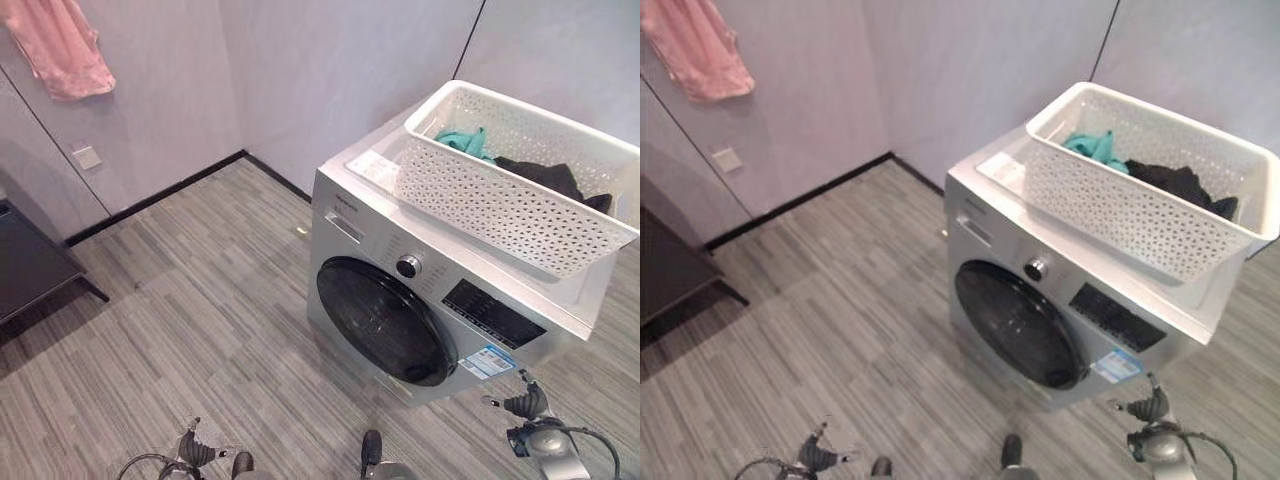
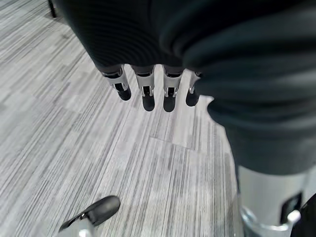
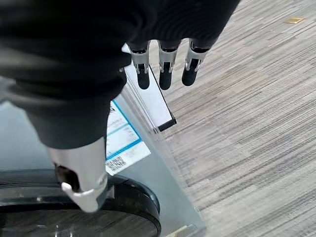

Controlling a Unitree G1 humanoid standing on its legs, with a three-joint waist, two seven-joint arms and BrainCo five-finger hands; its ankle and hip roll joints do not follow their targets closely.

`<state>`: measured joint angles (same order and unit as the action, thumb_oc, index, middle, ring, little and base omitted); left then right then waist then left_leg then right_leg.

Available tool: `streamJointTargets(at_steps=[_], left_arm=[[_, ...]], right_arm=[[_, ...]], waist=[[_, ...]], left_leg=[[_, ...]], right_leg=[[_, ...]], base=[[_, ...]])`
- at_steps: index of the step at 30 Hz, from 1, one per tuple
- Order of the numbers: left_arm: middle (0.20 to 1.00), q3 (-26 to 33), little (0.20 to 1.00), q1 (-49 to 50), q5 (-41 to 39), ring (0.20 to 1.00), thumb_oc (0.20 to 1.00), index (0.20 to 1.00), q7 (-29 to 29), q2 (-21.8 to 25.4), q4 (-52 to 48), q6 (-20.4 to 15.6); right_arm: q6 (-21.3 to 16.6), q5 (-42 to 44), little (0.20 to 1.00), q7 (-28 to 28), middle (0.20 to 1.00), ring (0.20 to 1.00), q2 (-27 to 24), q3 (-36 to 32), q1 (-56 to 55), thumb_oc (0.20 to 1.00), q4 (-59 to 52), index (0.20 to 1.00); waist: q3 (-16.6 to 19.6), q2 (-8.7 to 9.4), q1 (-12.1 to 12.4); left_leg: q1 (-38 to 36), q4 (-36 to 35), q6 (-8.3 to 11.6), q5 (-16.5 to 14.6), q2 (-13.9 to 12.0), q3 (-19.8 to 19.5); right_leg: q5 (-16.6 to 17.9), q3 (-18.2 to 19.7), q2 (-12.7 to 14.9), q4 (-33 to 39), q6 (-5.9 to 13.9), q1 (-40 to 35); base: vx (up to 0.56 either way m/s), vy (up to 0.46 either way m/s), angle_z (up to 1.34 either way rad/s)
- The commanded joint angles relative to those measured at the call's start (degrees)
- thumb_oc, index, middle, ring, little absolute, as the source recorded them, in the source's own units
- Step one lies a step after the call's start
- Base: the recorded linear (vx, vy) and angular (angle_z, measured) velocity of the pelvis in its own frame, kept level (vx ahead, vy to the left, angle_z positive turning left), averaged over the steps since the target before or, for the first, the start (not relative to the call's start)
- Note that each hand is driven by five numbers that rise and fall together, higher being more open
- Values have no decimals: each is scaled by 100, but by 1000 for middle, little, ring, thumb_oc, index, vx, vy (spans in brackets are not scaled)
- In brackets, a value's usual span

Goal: Grab the laundry basket,head to the washer,open it,put in the laundry and shut it.

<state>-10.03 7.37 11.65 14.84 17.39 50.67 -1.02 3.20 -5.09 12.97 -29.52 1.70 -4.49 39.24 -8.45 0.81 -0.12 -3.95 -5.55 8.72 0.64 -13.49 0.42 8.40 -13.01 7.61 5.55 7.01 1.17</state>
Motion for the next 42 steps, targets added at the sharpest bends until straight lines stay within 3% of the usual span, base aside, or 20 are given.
streamJointTargets(at_steps=[1,6,7,10,17,25,30,38,42], left_arm=[[1000,-245,1000,-376,-8,1000,1000,1000,26,196,114,-145],[1000,-343,1000,-335,26,1000,1000,1000,12,132,221,-100],[1000,-381,1000,-338,64,1000,1000,1000,89,103,305,-42],[1000,-390,1000,-409,11,1000,1000,1000,238,16,565,8],[1000,-276,1000,-424,-167,1000,1000,1000,339,-13,759,-11],[1000,-170,1000,-258,-184,1000,1000,1000,225,112,759,-66],[1000,-193,1000,-190,-129,1000,1000,1000,141,157,711,-82],[1000,-198,1000,-291,-289,1000,1000,1000,214,162,587,-113],[1000,-216,1000,-315,-232,1000,1000,1000,240,106,789,-76]], right_arm=[[-215,187,1000,-80,1000,1000,344,374,609,1000,-264,1000],[-13,15,1000,-21,1000,1000,669,587,503,1000,-391,1000],[179,-182,1000,135,1000,1000,852,556,360,1000,-495,1000],[284,-262,1000,218,1000,1000,1089,568,76,1000,-626,1000],[279,18,1000,169,1000,1000,1195,639,80,1000,-172,1000],[380,-191,1000,728,1000,1000,47,-40,1152,1000,1073,1000],[429,-489,1000,794,1000,1000,-204,119,1594,1000,1628,1000],[410,-432,1000,648,1000,1000,292,701,2095,1000,2460,1000],[403,-304,1000,534,1000,1000,756,822,1696,1000,2400,1000]], waist=[[-35,183,160],[20,183,170],[64,203,142],[152,292,102],[213,395,113],[215,314,280],[192,265,367],[131,214,529],[177,244,485]], left_leg=[[-85,55,-568,-546,536,158],[-197,55,-578,-583,522,220],[-238,55,-589,-603,509,238],[-307,55,-620,-638,518,291],[-350,55,-668,-684,593,333],[-329,55,-743,-739,749,148],[-312,55,-746,-742,779,84],[-197,55,-720,-668,777,-122],[-163,55,-691,-662,740,-207]], right_leg=[[-771,0,382,-55,64,-201],[-772,38,345,-55,39,-273],[-747,58,337,-55,34,-284],[-666,119,344,-55,48,-282],[-551,173,418,-55,112,-244],[-488,78,602,-55,182,-307],[-494,35,647,-55,193,-324],[-580,-153,657,-55,152,-400],[-641,-277,626,-55,115,-474]], base=[[6,-5,10],[13,45,-5],[4,91,-4],[2,123,-7],[9,75,-4],[18,19,3],[8,3,1],[14,-9,9],[25,-12,18]])
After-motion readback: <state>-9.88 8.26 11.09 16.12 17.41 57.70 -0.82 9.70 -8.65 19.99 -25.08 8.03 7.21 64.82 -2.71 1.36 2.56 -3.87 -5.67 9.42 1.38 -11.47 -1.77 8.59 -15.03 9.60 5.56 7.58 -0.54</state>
